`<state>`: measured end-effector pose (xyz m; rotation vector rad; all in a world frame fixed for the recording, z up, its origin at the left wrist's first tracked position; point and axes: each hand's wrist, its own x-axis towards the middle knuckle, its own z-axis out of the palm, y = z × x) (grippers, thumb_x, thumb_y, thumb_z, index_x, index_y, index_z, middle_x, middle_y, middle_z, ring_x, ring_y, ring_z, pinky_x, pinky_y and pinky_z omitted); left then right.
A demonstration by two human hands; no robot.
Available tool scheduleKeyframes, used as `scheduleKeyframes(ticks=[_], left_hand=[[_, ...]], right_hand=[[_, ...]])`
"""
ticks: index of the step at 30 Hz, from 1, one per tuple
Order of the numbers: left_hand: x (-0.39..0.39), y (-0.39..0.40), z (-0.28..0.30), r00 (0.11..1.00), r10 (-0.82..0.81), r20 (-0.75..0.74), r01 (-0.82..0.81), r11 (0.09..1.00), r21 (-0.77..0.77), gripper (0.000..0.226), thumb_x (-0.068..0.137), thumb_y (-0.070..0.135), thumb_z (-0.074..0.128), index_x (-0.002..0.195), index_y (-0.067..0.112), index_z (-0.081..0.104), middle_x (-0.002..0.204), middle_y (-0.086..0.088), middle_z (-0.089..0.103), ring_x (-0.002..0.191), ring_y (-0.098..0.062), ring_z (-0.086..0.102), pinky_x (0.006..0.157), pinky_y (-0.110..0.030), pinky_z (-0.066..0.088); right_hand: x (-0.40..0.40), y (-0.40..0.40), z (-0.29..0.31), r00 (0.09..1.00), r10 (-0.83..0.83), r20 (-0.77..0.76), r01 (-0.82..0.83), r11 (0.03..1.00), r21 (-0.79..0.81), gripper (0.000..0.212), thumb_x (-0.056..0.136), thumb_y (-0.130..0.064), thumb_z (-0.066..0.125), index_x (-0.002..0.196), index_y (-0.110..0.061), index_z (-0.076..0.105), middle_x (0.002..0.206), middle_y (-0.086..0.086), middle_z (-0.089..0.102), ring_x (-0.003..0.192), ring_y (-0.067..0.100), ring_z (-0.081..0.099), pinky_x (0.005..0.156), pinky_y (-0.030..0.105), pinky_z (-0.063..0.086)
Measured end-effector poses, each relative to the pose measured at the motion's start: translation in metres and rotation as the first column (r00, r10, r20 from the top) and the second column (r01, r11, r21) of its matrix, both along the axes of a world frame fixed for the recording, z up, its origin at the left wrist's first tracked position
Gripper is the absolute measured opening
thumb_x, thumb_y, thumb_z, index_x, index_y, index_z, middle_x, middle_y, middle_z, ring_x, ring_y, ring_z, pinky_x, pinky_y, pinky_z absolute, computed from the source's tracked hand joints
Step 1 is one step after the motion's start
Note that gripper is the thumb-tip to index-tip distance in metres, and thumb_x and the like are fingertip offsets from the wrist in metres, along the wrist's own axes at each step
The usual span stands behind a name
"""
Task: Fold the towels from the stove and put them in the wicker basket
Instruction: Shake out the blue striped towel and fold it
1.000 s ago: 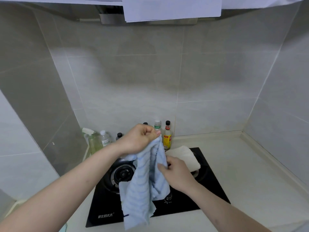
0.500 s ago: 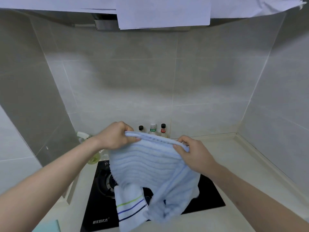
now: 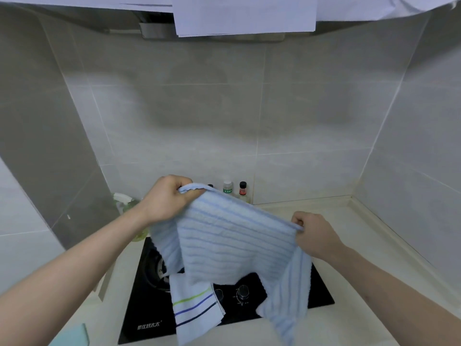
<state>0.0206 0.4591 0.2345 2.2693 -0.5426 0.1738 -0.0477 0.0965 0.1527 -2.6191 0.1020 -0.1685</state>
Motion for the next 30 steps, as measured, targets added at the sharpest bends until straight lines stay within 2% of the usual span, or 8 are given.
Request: scheduleKeyframes(ticks=[7, 10, 12, 15, 18, 21, 25, 30], left_hand=[[-0.002, 0.005, -0.009, 0.983, -0.038, -0.178, 0.02, 0.994, -0.103, 0.048, 0.094, 0.036, 0.072, 0.064, 0.007, 0.047, 0.064, 0.003, 0.04, 0.061, -0.011, 0.037, 0.06, -0.03, 0.029], [-0.007, -0.025, 0.011, 0.975, -0.117, -0.189, 0.097, 0.989, -0.114, 0.047, 0.092, 0.032, 0.074, 0.059, 0.014, 0.045, 0.062, 0.002, 0.037, 0.059, -0.012, 0.035, 0.058, -0.029, 0.029], [-0.011, -0.052, 0.03, 0.967, -0.194, -0.167, 0.188, 0.981, -0.052, 0.051, 0.09, 0.032, 0.076, 0.06, 0.008, 0.041, 0.061, 0.002, 0.034, 0.058, -0.011, 0.032, 0.054, -0.027, 0.028], [-0.013, -0.085, 0.053, 0.949, -0.282, -0.139, 0.291, 0.955, 0.052, 0.045, 0.086, 0.033, 0.079, 0.057, 0.014, 0.05, 0.056, 0.007, 0.04, 0.054, -0.009, 0.036, 0.053, -0.023, 0.032], [0.0, -0.093, 0.059, 0.954, -0.278, -0.11, 0.282, 0.959, 0.021, 0.024, 0.075, 0.035, 0.089, 0.079, 0.019, 0.072, 0.071, 0.009, 0.067, 0.065, -0.007, 0.059, 0.067, -0.027, 0.05], [0.008, -0.079, 0.044, 0.93, -0.245, -0.273, 0.259, 0.966, 0.015, 0.046, 0.062, 0.045, 0.096, 0.099, 0.027, 0.075, 0.096, 0.01, 0.077, 0.09, -0.01, 0.072, 0.085, -0.031, 0.058], [-0.002, -0.081, -0.009, 0.794, -0.284, -0.537, 0.389, 0.917, 0.091, 0.023, 0.074, 0.04, 0.091, 0.095, 0.038, 0.08, 0.103, 0.017, 0.075, 0.093, 0.003, 0.066, 0.091, -0.021, 0.051], [-0.014, -0.109, -0.052, 0.74, -0.246, -0.626, 0.258, 0.963, -0.074, 0.061, 0.081, 0.028, 0.087, 0.132, 0.032, 0.054, 0.128, 0.017, 0.062, 0.104, 0.008, 0.061, 0.082, -0.008, 0.049]], right_hand=[[-0.01, -0.036, -0.014, 0.976, -0.165, -0.139, 0.154, 0.984, -0.084, 0.024, 0.077, -0.007, 0.05, 0.068, -0.025, 0.064, 0.079, -0.003, 0.069, 0.078, 0.024, 0.065, 0.073, 0.037, 0.057], [-0.01, 0.003, 0.015, 0.998, 0.004, -0.065, 0.01, 0.977, 0.214, 0.015, 0.077, -0.014, 0.07, 0.08, -0.028, 0.067, 0.084, -0.009, 0.071, 0.079, 0.013, 0.066, 0.074, 0.027, 0.052], [-0.015, 0.047, 0.04, 0.978, 0.205, -0.035, -0.174, 0.897, 0.407, 0.039, 0.071, -0.027, 0.087, 0.103, -0.037, 0.067, 0.1, -0.016, 0.071, 0.085, 0.001, 0.067, 0.078, 0.02, 0.051], [-0.011, 0.09, 0.062, 0.938, 0.343, 0.052, -0.327, 0.822, 0.466, 0.064, 0.066, -0.048, 0.088, 0.123, -0.044, 0.059, 0.112, -0.021, 0.07, 0.1, -0.002, 0.068, 0.086, 0.021, 0.057], [0.005, 0.091, 0.069, 0.97, 0.186, 0.156, -0.242, 0.789, 0.565, 0.045, 0.07, -0.053, 0.078, 0.103, -0.023, 0.073, 0.092, 0.002, 0.076, 0.086, 0.01, 0.072, 0.079, 0.038, 0.059], [0.014, 0.076, 0.074, 0.978, 0.122, 0.168, -0.201, 0.767, 0.609, 0.047, 0.081, -0.055, 0.069, 0.095, -0.009, 0.072, 0.096, 0.024, 0.07, 0.078, 0.017, 0.063, 0.071, 0.043, 0.051], [0.018, 0.067, 0.088, 0.974, 0.1, 0.205, -0.21, 0.745, 0.633, 0.023, 0.1, -0.028, 0.059, 0.098, -0.009, 0.071, 0.099, 0.017, 0.072, 0.079, 0.011, 0.063, 0.073, 0.028, 0.048], [0.029, 0.067, 0.098, 0.973, 0.09, 0.212, -0.215, 0.688, 0.694, 0.028, 0.098, -0.038, 0.054, 0.1, -0.015, 0.07, 0.1, 0.014, 0.072, 0.085, 0.014, 0.063, 0.079, 0.034, 0.049]])
